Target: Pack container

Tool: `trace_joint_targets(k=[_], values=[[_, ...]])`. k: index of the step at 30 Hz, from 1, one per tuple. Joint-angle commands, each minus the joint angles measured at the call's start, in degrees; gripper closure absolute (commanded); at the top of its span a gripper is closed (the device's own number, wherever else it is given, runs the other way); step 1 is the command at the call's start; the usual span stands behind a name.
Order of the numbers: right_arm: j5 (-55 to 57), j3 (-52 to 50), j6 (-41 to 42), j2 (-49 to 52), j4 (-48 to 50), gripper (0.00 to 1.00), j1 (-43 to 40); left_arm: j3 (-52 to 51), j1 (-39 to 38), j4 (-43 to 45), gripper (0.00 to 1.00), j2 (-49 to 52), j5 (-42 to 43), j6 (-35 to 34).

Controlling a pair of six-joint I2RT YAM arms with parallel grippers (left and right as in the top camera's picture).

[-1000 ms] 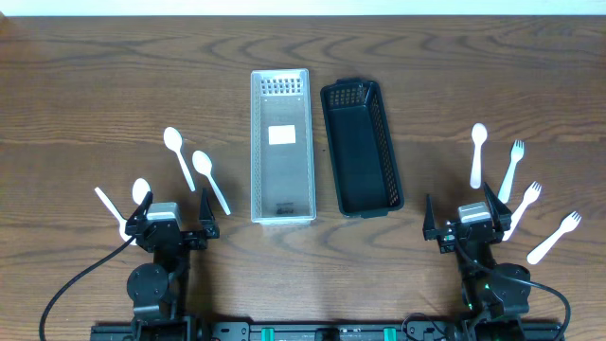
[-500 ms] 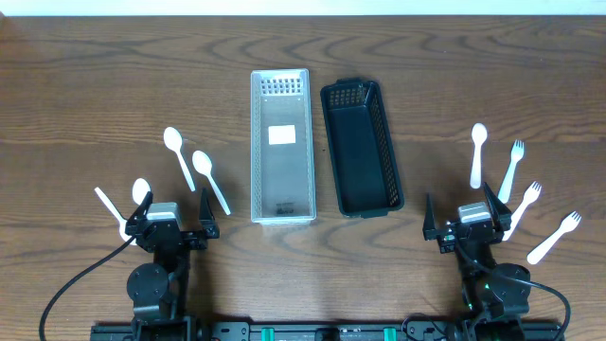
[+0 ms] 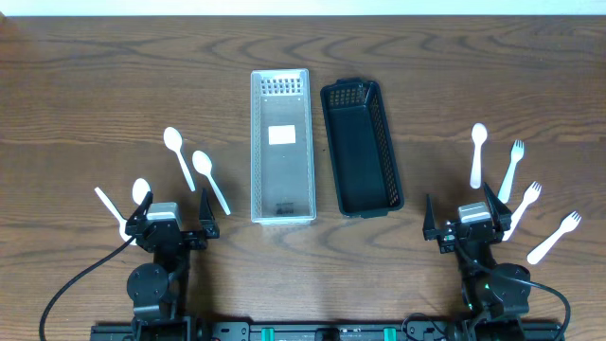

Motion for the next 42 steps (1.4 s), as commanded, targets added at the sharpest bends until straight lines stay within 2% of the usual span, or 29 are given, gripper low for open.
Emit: trace_joint_targets(k=[1,13,17,20,25,29,34,39,42], values=[[-0.39,-0.09,-0.24,-0.09,-0.24,0.01,0.26,-0.68,0.09,-2.32,0.02,-0.33,1.44,-0.28],[-0.92,-0.09,-0.09,-0.09,-0.20,0.01,0.28,-0.68,0.09,-2.29,0.02,-0.33,1.44,-0.28],[-1.90,-0.07,11.39,-0.09,0.04,0.01,0.28,-0.61,0.07,-2.27,0.02,-0.33,1.49,-0.98],[-3.89,0.42,22.82,-0.02,-0.37,0.01,0.15,0.83,0.07,-3.37,0.02,-0.17,2.14,-9.51],[-4.48,5.53,27.06,3.69,-2.64,0.01,0.11,10.38,0.02,-8.48,0.02,4.46,5.53,-11.30],[-4.26,15.76,26.95,13.84,-5.81,0.01,-0.20,23.45,0.02,-14.08,0.02,15.56,5.51,-11.28],[-4.68,33.42,25.16,33.59,-15.43,0.01,-1.51,42.23,0.02,-24.35,0.02,34.56,5.53,-11.26],[-4.72,53.48,20.44,54.99,-31.65,0.01,-2.19,59.19,0.02,-36.28,0.02,52.59,5.51,-10.99],[-4.90,65.02,18.82,67.45,-41.68,0.01,-2.25,65.61,0.02,-40.59,0.02,62.18,5.53,-11.06]])
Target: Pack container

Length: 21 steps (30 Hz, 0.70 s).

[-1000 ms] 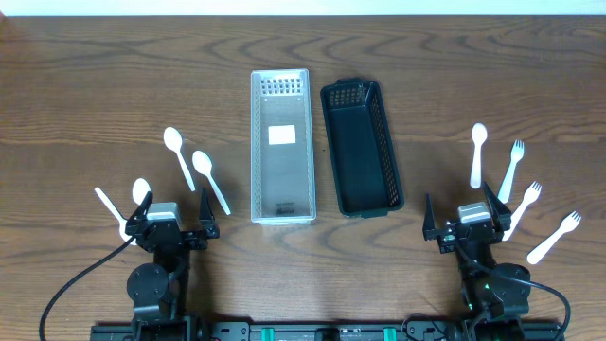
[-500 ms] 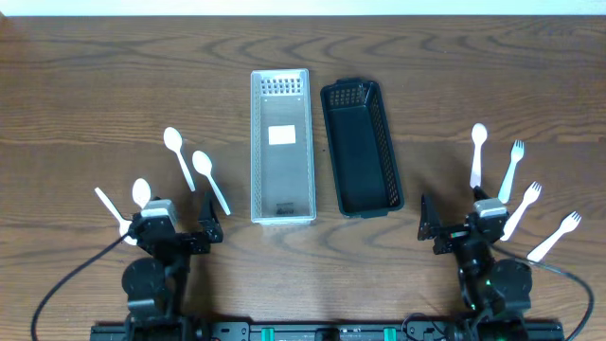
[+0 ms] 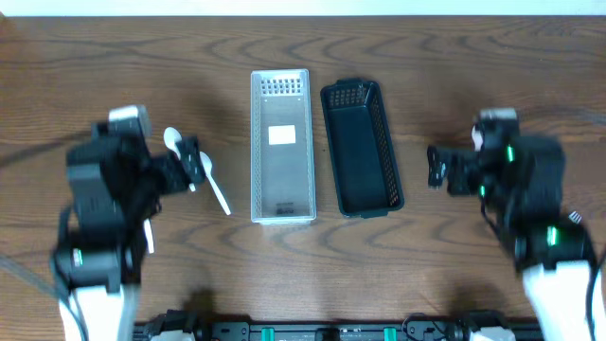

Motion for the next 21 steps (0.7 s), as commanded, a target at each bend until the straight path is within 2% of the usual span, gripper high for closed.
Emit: trace_joint_targets(k=[1,4,5,6,7,10,11,13,21], values=[[-0.52,10.25,-2.56,11.08,-5.51,0.01,-0.68,5.29,0.02,-2.01,0.02,8.94,0.61,-0.52],[-1.81,14.88,-1.46,18.78,-7.63,0.01,-0.59,5.40,0.00,-1.99,0.02,15.15,2.75,-0.74],[-1.77,14.97,-1.46,20.39,-7.19,0.15,-0.55,5.40,-0.07,-1.99,0.02,16.92,4.74,-0.74],[-1.77,14.95,-1.44,22.14,-6.93,0.44,-0.57,5.40,-0.28,-1.97,0.02,18.99,6.91,-0.72],[-1.77,14.95,-1.42,23.87,-6.91,0.63,-0.57,5.40,-0.55,-1.97,0.14,20.92,7.91,-0.72],[-1.79,14.93,0.00,28.50,-7.39,0.92,-0.39,5.40,-2.01,-1.92,0.36,25.83,8.04,-0.72],[-1.79,14.93,0.66,30.03,-7.48,0.98,-0.28,5.40,-2.69,-1.75,0.48,27.63,8.04,-0.70],[-1.79,14.93,0.74,32.30,-7.48,0.99,0.09,5.40,-3.98,-1.49,0.61,30.45,8.02,-0.68],[-1.79,14.93,0.72,39.93,-5.95,0.99,4.00,5.40,-8.76,-0.66,0.69,39.43,8.02,-0.68]])
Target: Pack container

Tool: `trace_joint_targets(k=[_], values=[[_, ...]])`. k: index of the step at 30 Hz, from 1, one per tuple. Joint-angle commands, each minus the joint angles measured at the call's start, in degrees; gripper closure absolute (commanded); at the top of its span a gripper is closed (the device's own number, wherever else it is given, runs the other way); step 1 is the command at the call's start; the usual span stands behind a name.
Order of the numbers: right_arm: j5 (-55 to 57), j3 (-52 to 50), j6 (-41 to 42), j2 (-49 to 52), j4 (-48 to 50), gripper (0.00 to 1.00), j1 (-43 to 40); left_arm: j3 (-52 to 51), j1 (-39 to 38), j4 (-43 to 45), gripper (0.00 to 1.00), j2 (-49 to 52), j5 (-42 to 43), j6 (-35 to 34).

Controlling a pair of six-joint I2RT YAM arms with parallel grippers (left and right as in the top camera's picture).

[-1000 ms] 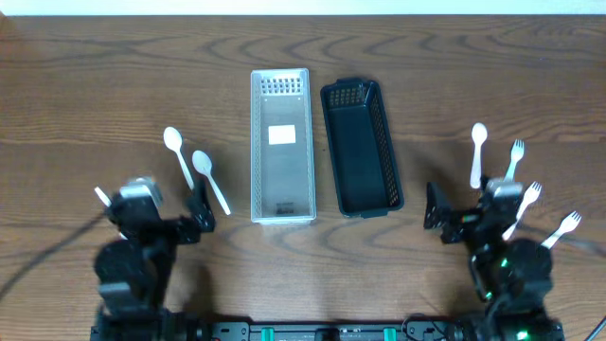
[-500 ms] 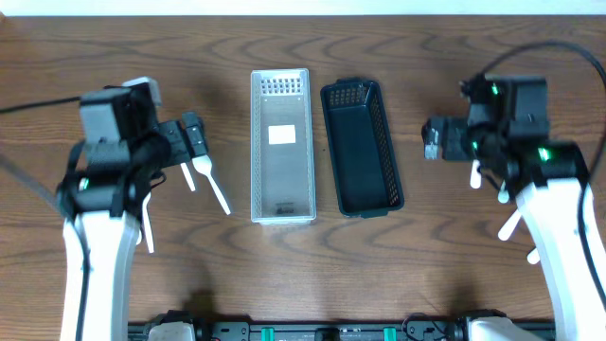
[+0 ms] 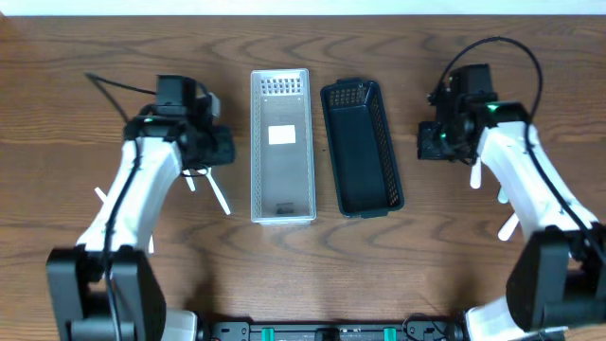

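Two long baskets lie side by side mid-table: a white one [image 3: 281,142] and, to its right, a black one [image 3: 362,147]; neither holds any cutlery. White plastic spoons [image 3: 220,196] lie left of the white basket. My left gripper [image 3: 201,156] hangs over them and hides their bowls. On the right are a white spoon [image 3: 476,175] and forks [image 3: 508,225], partly under my right arm. My right gripper [image 3: 437,142] hovers between the black basket and that spoon. From above, neither gripper's jaws can be made out.
A further white utensil handle [image 3: 102,197] pokes out beside the left arm. The wooden table [image 3: 303,47] runs to a pale far edge at the top. Both arms stretch from the near edge over the cutlery on each side.
Both arms have reached farther out and inward. The left gripper now sits over the spoons beside the white basket, the right one nearer the black basket. No cutlery has visibly shifted.
At first both arms were folded at the near edge, with spoons lying bare on the left and a spoon and forks on the right. Then both were raised over their sides. Now both are extended above the cutlery, and the baskets stand unchanged.
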Motion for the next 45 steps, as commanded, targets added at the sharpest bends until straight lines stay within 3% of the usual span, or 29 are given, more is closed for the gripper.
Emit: trace_joint_targets(k=[1,7,19,36,45], values=[[-0.63,0.94,0.61,2.71,0.46,0.99,2.93,0.63,-1.68,0.00,0.70,2.69,0.57,0.20],[-0.66,0.94,0.68,6.29,0.83,0.97,7.50,0.63,-5.77,-0.52,0.88,6.43,0.57,0.17],[-2.34,0.94,1.33,6.99,0.98,0.98,12.46,0.63,-14.58,-0.59,0.88,7.93,0.55,0.20],[-5.16,0.94,5.01,6.99,0.35,0.95,13.16,0.66,-12.90,-0.24,0.87,4.96,-14.12,0.13],[-5.14,0.94,6.25,6.99,0.48,0.94,14.67,0.66,-8.74,0.83,0.83,-1.75,-15.76,0.15]])
